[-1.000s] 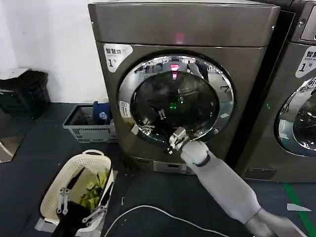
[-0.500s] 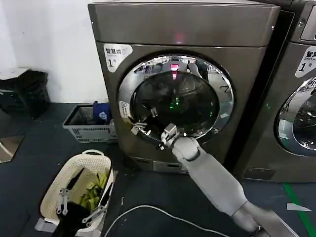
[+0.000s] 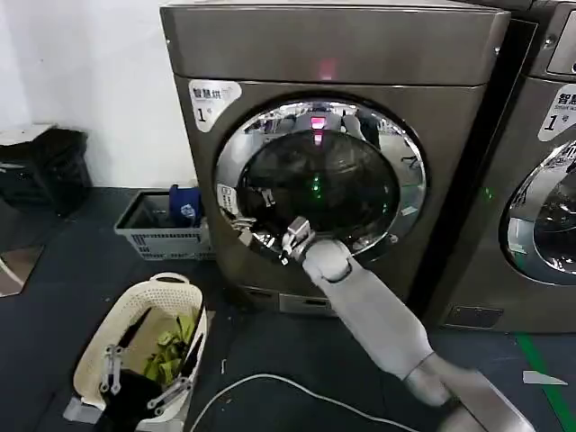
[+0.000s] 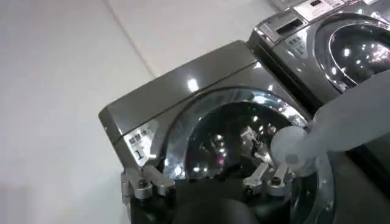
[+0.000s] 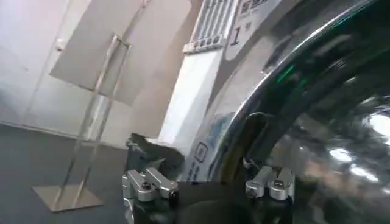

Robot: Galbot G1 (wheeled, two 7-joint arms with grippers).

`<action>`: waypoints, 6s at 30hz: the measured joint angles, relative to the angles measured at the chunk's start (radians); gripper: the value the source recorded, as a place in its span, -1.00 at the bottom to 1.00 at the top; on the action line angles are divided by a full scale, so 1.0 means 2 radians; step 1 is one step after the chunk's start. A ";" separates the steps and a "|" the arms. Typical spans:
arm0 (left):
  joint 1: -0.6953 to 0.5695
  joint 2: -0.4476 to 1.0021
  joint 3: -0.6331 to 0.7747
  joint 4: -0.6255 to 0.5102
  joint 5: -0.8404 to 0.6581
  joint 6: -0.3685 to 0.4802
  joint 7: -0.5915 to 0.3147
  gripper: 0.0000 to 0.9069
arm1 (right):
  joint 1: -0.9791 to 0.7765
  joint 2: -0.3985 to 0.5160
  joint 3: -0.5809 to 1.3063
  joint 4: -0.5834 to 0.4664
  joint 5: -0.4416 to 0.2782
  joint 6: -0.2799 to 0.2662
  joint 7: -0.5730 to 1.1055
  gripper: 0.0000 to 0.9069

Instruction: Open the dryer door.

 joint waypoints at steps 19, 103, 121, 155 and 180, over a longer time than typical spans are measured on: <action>-0.013 0.008 -0.034 0.014 -0.051 0.026 0.000 1.00 | -0.022 -0.063 -0.025 0.062 0.088 0.033 -0.149 1.00; -0.424 0.211 0.362 0.213 -0.150 0.130 0.034 1.00 | -0.814 -0.109 0.911 0.438 0.019 0.074 0.071 1.00; -0.523 0.153 0.475 0.275 -0.128 0.131 0.033 1.00 | -0.745 -0.026 1.091 0.380 -0.053 -0.104 0.272 1.00; -0.699 -0.029 0.620 0.497 -0.099 0.124 0.025 1.00 | -0.773 -0.057 1.247 0.251 -0.114 -0.115 0.361 1.00; -0.749 -0.045 0.608 0.587 -0.081 0.140 -0.004 1.00 | -0.776 -0.057 1.262 0.220 -0.120 -0.081 0.359 1.00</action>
